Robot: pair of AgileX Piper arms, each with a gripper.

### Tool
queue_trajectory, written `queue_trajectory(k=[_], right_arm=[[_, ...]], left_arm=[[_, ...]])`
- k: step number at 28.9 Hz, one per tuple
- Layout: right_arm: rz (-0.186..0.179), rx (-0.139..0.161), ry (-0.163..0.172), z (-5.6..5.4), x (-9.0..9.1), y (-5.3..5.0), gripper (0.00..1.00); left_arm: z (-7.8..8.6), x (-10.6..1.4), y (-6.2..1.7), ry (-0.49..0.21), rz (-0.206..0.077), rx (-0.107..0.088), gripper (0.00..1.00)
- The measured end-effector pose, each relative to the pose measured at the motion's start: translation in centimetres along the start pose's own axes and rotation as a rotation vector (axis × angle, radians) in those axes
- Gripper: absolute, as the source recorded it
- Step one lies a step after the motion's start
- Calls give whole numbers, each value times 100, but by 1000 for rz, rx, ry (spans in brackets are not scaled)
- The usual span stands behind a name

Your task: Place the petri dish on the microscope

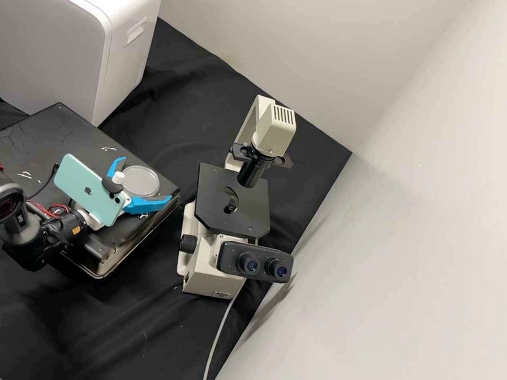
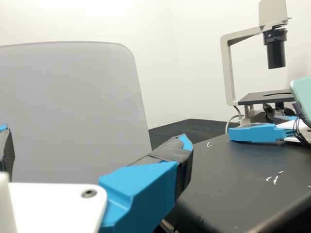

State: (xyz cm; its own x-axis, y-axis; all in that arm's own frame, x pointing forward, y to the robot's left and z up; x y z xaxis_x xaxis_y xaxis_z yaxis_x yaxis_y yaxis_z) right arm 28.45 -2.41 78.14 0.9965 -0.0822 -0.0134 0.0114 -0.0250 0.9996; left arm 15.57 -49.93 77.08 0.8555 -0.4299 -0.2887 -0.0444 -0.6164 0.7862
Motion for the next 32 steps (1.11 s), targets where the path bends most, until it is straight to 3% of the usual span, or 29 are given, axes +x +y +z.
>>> queue_trajectory(k=[11,16,18,32], right_arm=[[11,12,-11,23,0,24,0],[24,49,-18,55,5,71,0],[23,59,-21,69,6,82,0],[20,75,-20,79,13,106,0]], left_arm=[[0,0,0,0,0,0,100],[0,0,0,0,0,0,100],[0,-1,0,1,-2,-10,100],[-3,-3,2,2,-1,-14,100]])
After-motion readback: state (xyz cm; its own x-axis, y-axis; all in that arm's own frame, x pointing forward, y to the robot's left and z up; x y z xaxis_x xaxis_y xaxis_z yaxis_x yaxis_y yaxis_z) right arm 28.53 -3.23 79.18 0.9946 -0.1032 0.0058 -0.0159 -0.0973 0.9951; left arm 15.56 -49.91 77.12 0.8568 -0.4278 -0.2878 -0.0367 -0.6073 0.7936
